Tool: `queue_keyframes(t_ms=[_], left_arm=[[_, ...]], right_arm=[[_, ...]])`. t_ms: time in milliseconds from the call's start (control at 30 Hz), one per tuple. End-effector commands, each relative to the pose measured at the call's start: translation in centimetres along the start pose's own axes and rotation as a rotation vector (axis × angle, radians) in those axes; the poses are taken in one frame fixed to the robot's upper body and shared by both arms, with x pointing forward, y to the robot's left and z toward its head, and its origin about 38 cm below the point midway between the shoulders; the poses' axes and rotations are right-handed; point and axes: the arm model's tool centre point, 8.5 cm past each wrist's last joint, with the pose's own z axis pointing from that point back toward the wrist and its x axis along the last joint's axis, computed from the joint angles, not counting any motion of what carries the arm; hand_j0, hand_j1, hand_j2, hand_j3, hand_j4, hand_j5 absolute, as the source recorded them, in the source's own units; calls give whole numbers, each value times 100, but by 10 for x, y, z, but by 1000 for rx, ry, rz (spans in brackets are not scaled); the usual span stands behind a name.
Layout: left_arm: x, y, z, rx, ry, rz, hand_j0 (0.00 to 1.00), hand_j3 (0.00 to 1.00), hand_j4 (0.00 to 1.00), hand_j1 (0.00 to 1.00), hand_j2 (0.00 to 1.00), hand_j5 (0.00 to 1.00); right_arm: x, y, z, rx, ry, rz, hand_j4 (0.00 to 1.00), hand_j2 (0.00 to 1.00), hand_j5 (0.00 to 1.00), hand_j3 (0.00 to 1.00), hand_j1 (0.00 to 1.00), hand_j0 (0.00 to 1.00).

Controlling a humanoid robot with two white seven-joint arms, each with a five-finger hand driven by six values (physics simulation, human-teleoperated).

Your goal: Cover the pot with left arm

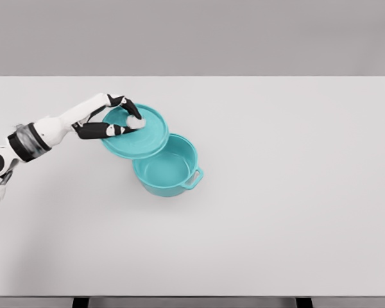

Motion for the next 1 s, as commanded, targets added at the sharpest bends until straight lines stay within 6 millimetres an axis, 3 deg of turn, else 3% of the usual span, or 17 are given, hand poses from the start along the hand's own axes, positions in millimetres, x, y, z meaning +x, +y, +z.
queue_keyframes(t_ms=[0,300,500,967], left_arm=[[1,-10,-14,5,-26,23,48,48,48,48,48,48],[-5,-28,-18,95,-29,77,48,48,48,48,48,48],[-8,-51,-23,83,-35,113,48,48,48,48,48,48],[-7,-65,-15,82,-34,132,48,48,48,48,48,48]], right_arm=[[-1,0,0,1,1,0,100,100,100,100,100,100],[0,0,0,1,-1,2,100,100,100,100,100,100],[-1,0,0,1,0,1,100,100,100,100,100,100],[-1,0,0,1,0,1,100,100,100,100,100,100]])
